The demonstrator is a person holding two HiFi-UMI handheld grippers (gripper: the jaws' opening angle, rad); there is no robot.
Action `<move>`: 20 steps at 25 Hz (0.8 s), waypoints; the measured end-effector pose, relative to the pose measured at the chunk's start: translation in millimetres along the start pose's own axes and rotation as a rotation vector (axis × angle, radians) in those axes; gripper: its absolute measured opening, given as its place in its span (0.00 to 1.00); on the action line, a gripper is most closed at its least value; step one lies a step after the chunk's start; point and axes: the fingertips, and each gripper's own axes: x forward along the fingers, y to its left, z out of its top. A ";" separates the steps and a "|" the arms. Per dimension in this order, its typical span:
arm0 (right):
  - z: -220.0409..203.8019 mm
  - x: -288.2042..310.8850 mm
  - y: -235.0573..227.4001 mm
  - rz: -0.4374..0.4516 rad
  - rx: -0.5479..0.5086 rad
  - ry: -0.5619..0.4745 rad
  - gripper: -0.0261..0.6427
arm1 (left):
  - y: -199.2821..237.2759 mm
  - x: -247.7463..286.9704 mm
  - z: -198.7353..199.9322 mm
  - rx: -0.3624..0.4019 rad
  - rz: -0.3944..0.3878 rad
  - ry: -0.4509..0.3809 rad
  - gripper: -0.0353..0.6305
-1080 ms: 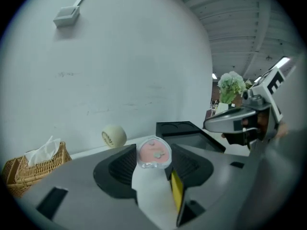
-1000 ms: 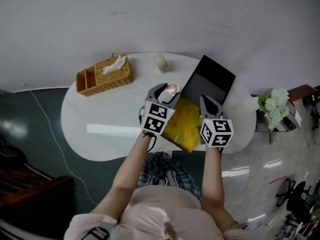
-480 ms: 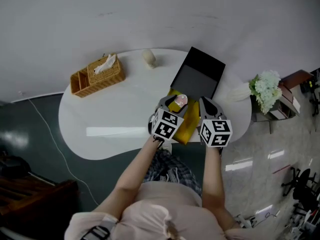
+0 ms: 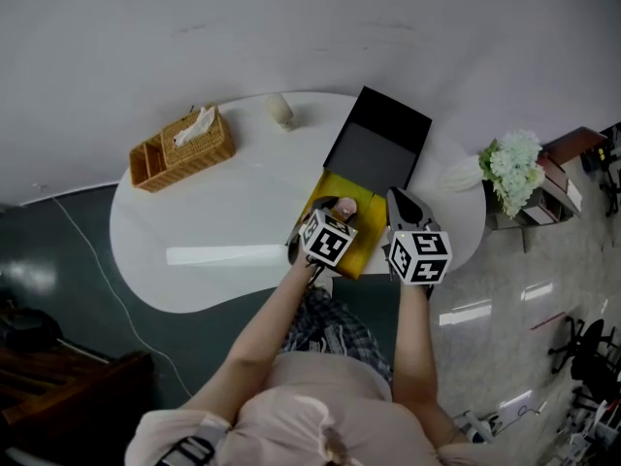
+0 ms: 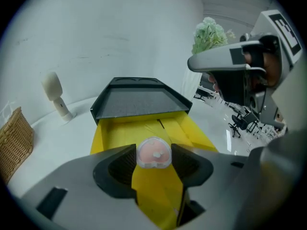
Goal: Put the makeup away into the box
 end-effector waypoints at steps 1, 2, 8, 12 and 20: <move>-0.2 0.8 -0.3 0.000 0.001 0.001 0.06 | 1.2 1.4 -1.7 -0.004 -0.002 0.006 0.42; -0.5 1.4 -0.5 0.001 0.002 0.001 0.06 | 1.8 2.1 -2.4 -0.006 -0.007 0.008 0.42; -2.2 3.4 -3.0 0.000 0.019 -0.003 0.06 | -6.7 -7.0 11.6 -0.004 -0.055 -0.085 0.63; -1.2 4.5 -4.5 -0.010 0.025 -0.008 0.06 | -5.6 -16.2 16.6 0.003 -0.059 -0.119 0.64; 3.1 1.6 0.0 -0.014 0.020 -0.020 0.06 | 0.2 -41.7 33.6 0.012 -0.051 -0.186 0.64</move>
